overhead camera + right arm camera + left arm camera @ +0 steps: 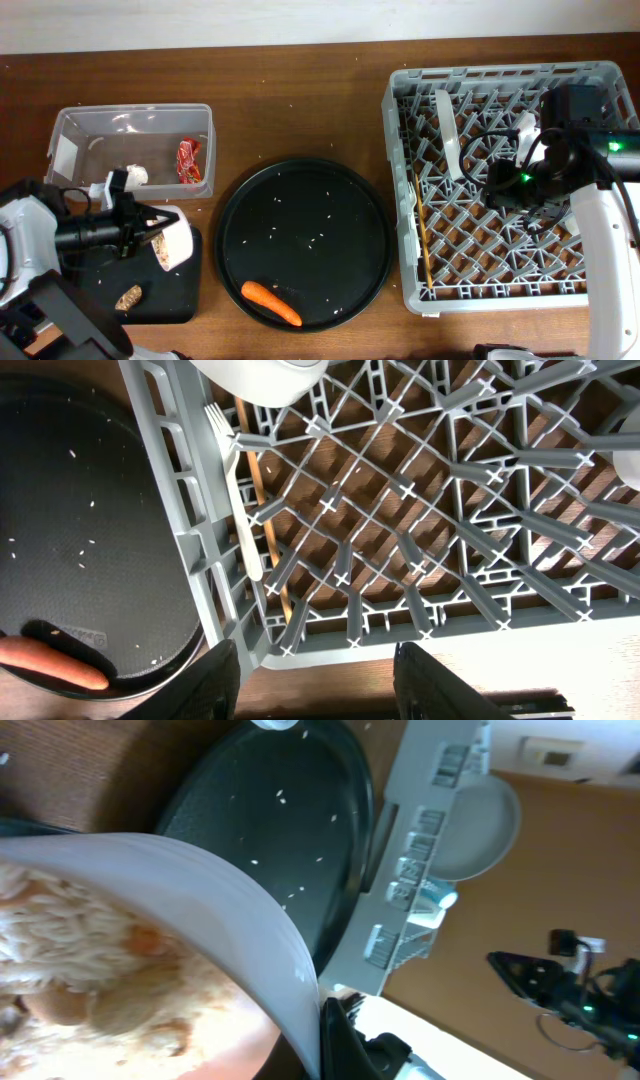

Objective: Sort waste into correct bins and load items into the dishwasher rack
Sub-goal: 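Tilt the bowl with the left gripper to pour contents onto the black tray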

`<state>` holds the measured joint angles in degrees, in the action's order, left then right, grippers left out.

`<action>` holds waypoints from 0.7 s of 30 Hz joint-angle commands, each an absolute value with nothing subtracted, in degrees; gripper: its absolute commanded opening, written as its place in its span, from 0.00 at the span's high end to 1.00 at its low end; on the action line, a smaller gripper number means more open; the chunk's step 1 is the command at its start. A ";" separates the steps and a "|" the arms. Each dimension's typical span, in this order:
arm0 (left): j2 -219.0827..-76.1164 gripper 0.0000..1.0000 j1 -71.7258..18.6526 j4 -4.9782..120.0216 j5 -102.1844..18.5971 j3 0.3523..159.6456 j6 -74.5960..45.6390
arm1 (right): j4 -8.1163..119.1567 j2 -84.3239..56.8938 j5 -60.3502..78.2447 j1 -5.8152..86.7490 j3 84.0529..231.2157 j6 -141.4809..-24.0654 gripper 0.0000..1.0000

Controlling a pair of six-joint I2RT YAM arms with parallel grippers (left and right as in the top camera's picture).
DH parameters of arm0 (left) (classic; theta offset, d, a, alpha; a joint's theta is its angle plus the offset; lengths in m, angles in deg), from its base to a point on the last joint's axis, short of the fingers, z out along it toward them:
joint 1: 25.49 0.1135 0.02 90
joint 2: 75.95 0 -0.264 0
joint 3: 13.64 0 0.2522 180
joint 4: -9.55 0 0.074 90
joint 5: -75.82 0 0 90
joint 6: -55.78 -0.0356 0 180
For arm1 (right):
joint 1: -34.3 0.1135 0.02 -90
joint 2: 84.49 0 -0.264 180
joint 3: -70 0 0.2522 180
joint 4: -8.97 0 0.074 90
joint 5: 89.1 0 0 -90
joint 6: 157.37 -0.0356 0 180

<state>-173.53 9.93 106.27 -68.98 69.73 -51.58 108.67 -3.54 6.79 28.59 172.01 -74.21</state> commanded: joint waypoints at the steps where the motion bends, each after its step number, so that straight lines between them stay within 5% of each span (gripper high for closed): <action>1: -171.74 1.00 11.94 106.51 -78.19 65.66 -57.37 | 108.73 -3.87 6.25 28.22 171.83 -73.79 0.47; 21: -171.74 1.00 19.83 105.07 -84.72 59.82 -69.07 | 108.95 -3.87 6.25 28.22 171.83 -73.79 0.47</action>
<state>-173.27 17.80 104.96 -79.74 60.31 -65.57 108.73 -3.54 6.79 28.59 172.01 -74.23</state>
